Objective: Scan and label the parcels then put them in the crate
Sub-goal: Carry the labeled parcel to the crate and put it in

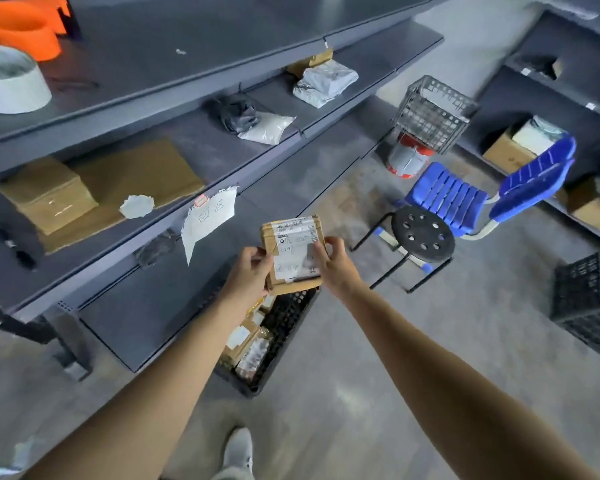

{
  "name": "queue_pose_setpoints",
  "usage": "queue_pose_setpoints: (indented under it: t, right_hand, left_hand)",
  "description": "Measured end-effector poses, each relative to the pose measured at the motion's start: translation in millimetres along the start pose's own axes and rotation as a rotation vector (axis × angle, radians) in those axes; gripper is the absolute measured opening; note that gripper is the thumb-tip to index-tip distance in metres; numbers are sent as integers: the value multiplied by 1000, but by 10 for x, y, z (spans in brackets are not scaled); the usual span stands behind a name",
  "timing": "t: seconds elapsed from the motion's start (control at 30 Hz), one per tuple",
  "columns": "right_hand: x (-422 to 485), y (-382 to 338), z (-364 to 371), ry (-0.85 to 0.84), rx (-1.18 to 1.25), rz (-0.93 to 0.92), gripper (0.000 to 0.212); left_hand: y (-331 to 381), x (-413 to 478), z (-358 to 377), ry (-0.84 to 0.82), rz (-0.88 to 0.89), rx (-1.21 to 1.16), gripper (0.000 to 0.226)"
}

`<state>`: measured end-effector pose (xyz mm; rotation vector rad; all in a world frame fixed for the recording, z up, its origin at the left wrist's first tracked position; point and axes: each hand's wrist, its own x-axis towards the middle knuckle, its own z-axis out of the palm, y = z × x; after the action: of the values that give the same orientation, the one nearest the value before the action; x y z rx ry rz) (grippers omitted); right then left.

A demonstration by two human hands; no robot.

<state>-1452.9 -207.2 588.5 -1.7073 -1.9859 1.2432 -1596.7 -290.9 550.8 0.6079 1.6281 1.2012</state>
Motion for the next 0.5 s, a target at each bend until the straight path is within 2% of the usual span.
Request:
queue_pose_setpoints:
  t: [0.23, 0.5]
  right_hand:
    - [1053, 538, 180, -150, -111, -5, 43]
    - [2243, 1532, 503, -363, -229, -62, 32]
  left_hand:
    - [-432, 670, 376, 166, -120, -49, 13]
    - [-1200, 1342, 1132, 381, -315, 32, 26]
